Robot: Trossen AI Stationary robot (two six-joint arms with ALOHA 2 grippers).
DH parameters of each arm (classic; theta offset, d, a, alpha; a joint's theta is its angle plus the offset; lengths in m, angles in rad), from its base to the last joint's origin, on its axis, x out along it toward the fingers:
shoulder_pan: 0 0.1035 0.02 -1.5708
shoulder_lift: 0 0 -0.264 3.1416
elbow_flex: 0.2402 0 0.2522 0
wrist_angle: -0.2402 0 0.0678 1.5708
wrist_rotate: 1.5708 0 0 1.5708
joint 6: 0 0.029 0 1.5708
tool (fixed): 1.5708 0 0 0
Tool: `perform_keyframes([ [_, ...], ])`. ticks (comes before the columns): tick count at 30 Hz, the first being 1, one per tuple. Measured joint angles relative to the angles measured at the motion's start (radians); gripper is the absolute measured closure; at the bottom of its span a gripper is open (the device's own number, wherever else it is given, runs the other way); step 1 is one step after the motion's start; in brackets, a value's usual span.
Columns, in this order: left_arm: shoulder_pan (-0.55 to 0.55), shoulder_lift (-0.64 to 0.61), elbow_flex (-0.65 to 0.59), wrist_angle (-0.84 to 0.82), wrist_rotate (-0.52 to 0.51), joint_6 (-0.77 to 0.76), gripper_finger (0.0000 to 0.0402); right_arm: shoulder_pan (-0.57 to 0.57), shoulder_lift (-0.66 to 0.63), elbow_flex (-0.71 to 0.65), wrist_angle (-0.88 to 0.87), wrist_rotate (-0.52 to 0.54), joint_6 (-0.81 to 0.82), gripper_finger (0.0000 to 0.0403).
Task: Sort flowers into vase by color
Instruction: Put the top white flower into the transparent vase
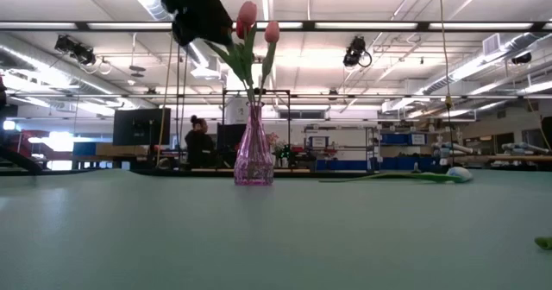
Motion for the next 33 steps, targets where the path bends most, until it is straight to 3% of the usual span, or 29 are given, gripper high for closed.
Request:
perform_keyframes([
  [5, 0.033, 0.041, 0.0, -0.056, 0.001, -0.065, 0.0202, -0.003, 0.022, -0.001, 0.23, 0.004, 0.132, 0.0284],
  [8, 0.04, 0.055, -0.001, -0.142, 0.002, -0.088, 0.0202, -0.011, 0.037, 0.0, 0.363, 0.032, 0.106, 0.0284],
  [13, 0.043, 0.062, -0.001, -0.232, 0.002, -0.118, 0.0202, -0.087, 0.106, 0.001, 0.418, 0.295, 0.164, 0.0284],
  [16, 0.051, 0.062, -0.001, -0.236, 0.002, -0.11, 0.0202, -0.177, 0.177, 0.001, 0.358, 0.37, 0.324, 0.0284],
  [20, 0.09, 0.062, -0.001, -0.236, 0.002, -0.082, 0.0202, -0.313, 0.288, 0.001, 0.249, 0.363, 0.684, 0.0284],
  [24, 0.177, 0.062, -0.001, -0.259, 0.075, -0.07, 0.0208, -0.453, 0.408, 0.001, 0.095, 0.265, 1.079, 0.0284],
  [28, 0.264, 0.062, -0.001, -0.296, 0.157, -0.045, 0.0222, -0.59, 0.53, 0.001, -0.112, 0.08, 1.425, 0.0284],
  [33, 0.298, 0.061, -0.001, -0.303, 0.164, 0.04, 0.0229, -0.736, 0.672, -0.001, -0.307, -0.151, 1.566, 0.0284],
])
